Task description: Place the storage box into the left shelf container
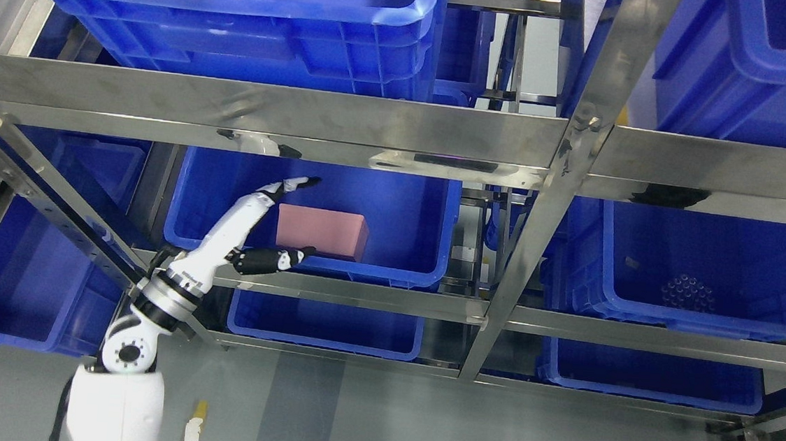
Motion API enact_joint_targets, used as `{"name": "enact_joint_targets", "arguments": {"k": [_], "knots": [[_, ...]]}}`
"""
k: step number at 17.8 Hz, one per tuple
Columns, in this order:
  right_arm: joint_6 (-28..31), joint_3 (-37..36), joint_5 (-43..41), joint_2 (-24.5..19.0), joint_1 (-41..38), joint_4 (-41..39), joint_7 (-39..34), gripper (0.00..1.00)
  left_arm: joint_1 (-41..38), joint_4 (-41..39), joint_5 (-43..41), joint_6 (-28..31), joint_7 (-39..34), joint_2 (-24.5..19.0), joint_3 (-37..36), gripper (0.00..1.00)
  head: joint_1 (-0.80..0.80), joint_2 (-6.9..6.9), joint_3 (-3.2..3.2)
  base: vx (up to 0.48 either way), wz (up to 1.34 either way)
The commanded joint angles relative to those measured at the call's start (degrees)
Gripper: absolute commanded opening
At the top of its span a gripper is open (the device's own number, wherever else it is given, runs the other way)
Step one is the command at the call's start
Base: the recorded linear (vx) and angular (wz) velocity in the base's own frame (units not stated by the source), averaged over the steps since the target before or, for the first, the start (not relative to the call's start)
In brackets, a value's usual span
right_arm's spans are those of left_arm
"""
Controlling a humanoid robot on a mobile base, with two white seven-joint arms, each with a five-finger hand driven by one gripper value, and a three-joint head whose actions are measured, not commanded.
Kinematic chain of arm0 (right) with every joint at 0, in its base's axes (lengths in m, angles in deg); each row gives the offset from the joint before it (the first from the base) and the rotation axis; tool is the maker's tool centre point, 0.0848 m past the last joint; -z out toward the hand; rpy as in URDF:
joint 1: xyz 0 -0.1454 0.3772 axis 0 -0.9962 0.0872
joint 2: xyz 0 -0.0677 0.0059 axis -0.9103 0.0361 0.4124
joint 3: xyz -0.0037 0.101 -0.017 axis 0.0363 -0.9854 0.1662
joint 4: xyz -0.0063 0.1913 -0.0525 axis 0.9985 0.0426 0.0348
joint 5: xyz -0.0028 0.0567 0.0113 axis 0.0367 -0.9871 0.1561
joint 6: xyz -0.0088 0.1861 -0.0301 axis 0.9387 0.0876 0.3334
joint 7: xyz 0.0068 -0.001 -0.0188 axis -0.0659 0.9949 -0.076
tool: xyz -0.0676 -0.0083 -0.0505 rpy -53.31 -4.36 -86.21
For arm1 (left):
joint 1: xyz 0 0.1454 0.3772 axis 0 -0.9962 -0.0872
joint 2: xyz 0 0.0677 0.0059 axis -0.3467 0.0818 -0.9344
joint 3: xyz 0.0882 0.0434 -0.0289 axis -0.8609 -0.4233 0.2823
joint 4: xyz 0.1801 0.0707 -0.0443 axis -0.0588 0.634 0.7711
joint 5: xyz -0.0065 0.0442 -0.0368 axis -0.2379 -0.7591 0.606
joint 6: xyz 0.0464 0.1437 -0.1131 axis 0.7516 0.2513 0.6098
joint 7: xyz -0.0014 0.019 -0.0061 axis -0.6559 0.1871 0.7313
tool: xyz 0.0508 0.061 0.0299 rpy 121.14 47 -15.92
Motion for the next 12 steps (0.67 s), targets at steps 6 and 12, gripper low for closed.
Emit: {"name": "enact_joint_targets", "arguments": {"k": [6, 12], "knots": [[-0.1, 0.0, 0.0, 1.0, 1.1, -1.0, 0.0, 0.99, -17.7, -22.8, 16.4, 14.8, -19.8, -1.0, -9.8, 0.89, 0.0, -0.01, 0.0, -0.01, -0.01], [-0.1, 0.0, 0.0, 1.0, 1.1, -1.0, 0.0, 0.99, -13.2, -22.7, 24.8, 29.0, -19.9, -1.0, -8.6, 0.89, 0.0, -0.01, 0.0, -0.025, -0.14]]}}
